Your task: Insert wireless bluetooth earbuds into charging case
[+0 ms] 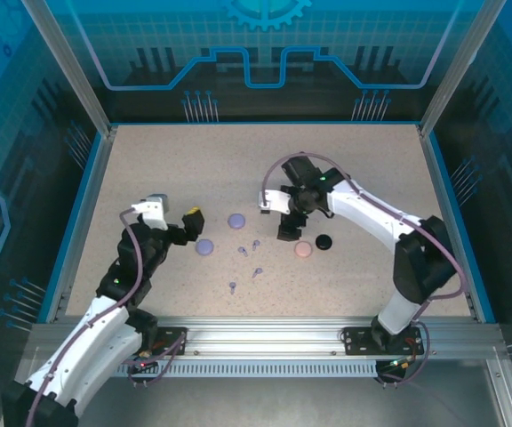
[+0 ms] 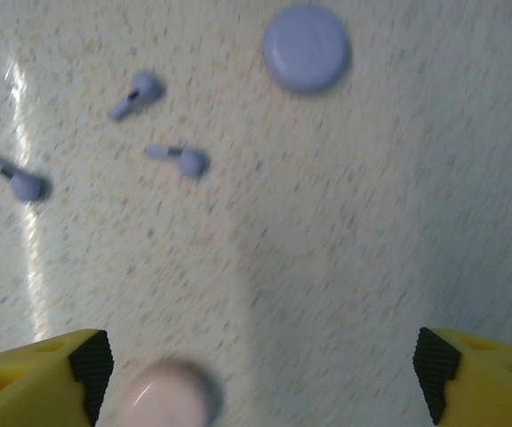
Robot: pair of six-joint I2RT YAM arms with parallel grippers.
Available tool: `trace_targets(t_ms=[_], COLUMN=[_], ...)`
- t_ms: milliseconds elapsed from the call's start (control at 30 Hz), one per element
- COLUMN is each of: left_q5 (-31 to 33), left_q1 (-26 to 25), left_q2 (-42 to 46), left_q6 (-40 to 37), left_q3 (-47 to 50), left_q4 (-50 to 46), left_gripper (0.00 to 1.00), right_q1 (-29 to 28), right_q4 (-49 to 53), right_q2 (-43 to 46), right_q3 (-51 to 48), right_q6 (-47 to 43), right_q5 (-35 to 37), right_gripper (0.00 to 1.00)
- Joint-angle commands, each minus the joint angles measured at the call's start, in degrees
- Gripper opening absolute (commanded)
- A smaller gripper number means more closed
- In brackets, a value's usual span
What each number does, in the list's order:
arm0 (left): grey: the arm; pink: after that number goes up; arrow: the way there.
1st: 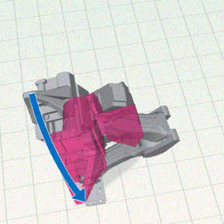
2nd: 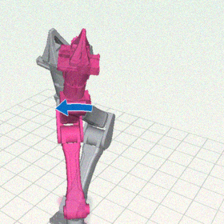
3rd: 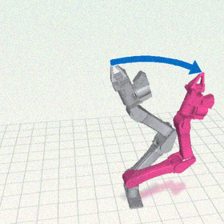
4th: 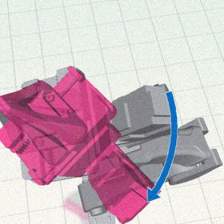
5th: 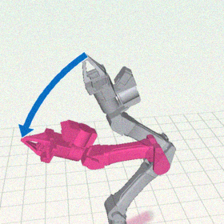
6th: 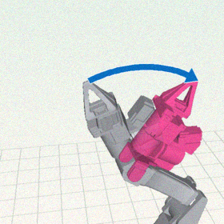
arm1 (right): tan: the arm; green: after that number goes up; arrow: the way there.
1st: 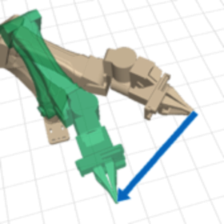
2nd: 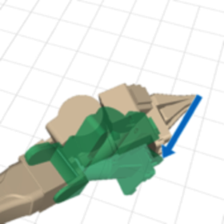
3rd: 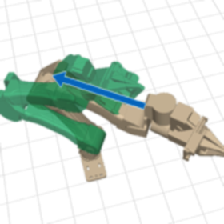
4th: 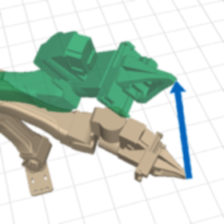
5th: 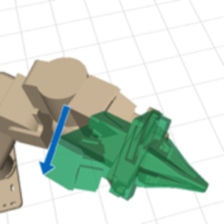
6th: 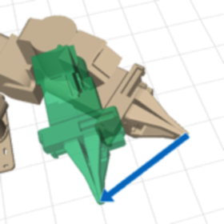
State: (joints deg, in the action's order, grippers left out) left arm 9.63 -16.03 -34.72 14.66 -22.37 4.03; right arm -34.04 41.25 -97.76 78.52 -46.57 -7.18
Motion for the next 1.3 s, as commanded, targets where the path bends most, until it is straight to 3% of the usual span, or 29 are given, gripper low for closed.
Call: trace_targets(t_ms=[0,100,333,800,1267], left_q5=[-0.9,-2.0,-6.9,-7.8,-8.1], left_q1=[4.1,7.7,14.2,15.2,15.3], left_q2=[-0.8,-1.5,-4.2,-5.8,-6.0], left_q6=[9.0,12.5,19.2,18.9,19.3], left_q3=[-2.5,-2.3,-0.9,1.6,2.2], left_q4=[-7.0,-9.4,-10.2,-7.2,-6.5], left_gripper=[0.99,0.99,0.99,0.99,0.99], right_q1=[-0.8,-2.8,-5.2,-7.8,-7.8], right_q4=[-4.0,-4.4,-2.9,3.0,9.4], right_q2=[-5.7,-11.0,-22.8,-34.0,-40.9], right_q3=[5.7,9.7,21.0,30.8,38.4], right_q6=[-6.0,-8.1,-8.2,-9.6,-10.1], right_q5=[-3.2,-3.2,-4.5,-5.3,-3.9], right_gripper=[0.94,1.0,0.97,0.92,0.76])
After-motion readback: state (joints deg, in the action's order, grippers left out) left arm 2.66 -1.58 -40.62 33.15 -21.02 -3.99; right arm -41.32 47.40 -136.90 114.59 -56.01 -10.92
